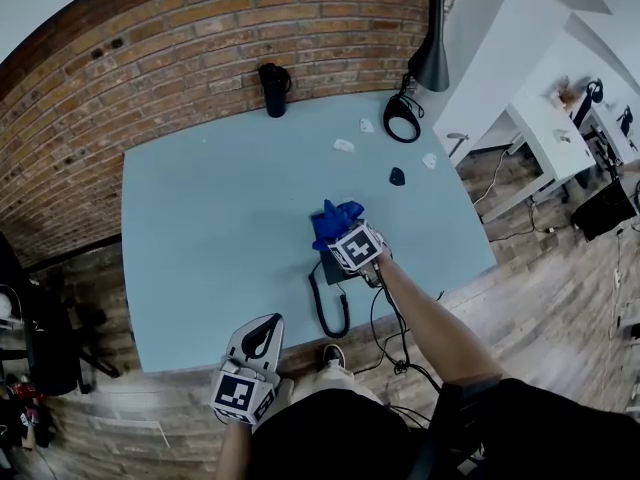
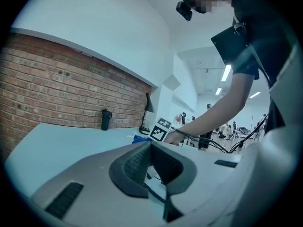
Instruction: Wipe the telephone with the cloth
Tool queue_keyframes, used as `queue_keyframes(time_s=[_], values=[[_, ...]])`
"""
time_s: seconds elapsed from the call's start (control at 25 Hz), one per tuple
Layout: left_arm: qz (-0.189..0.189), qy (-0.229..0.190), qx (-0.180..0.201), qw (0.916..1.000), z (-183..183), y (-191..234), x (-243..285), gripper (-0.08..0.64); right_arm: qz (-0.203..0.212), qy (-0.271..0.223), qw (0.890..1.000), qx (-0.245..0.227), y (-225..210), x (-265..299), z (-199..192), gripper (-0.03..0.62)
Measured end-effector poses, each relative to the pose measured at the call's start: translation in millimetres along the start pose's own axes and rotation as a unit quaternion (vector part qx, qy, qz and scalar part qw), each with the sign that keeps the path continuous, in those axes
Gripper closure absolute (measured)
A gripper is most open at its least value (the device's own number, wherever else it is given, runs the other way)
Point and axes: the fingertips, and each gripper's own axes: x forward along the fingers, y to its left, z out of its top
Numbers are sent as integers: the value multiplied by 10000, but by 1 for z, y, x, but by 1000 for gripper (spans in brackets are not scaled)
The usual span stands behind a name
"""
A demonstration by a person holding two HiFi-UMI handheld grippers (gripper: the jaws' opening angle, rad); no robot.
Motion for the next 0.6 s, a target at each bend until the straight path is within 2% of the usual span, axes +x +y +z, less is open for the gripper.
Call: queue_keyframes(time_s=[0.24,0.6], values=[[-22,-43,-22,10000,-1,1,-1,560,79,-108,9997,209,8,-2,-10,371],[-44,-12,-113,9999,-7,3,-1,560,150,-175,9995,213,21,-4,-24,371]])
